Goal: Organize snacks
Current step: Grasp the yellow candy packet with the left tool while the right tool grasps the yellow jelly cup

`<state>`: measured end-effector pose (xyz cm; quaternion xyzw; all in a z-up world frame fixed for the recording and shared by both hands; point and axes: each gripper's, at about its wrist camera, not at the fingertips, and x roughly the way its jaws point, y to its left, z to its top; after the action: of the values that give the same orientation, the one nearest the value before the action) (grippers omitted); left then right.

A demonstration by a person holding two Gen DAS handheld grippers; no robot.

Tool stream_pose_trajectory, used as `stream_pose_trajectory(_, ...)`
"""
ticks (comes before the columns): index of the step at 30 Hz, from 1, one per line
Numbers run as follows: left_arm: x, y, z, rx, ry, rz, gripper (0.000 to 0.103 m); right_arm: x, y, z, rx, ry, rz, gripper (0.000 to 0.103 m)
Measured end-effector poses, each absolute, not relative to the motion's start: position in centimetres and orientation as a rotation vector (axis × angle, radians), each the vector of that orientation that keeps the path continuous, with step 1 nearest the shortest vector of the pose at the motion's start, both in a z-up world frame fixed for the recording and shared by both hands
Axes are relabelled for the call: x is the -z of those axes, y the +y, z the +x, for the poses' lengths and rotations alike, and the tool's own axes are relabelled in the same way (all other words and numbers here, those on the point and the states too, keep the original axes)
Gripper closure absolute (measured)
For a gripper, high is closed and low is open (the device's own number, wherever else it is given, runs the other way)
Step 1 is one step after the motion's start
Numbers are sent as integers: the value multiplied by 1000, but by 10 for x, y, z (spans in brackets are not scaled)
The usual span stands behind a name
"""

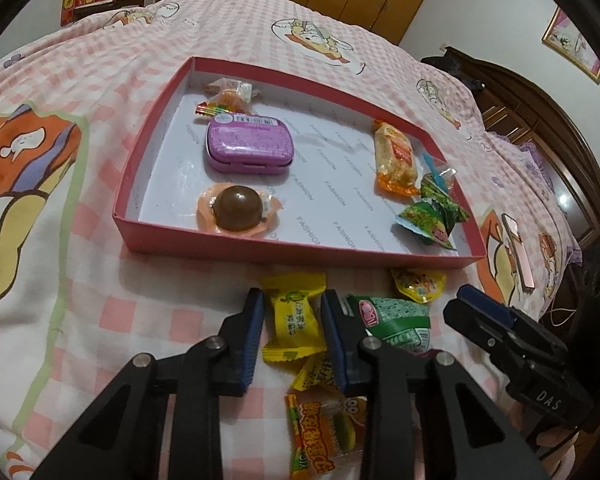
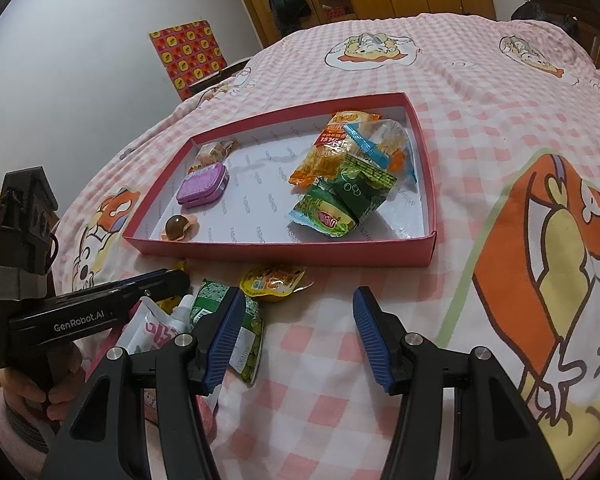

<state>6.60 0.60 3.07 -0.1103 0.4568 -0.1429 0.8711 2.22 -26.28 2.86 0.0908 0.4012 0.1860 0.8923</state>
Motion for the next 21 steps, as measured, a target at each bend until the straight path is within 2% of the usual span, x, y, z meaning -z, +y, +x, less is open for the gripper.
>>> stream_pose_trajectory(18,-28,4,66,326,953,-267,72,-28,-261,22,-391,839,199,46)
stream_pose_trajectory(21,-29,4,65,336,951,-273,77,-28,-261,22,-393,838,199,46)
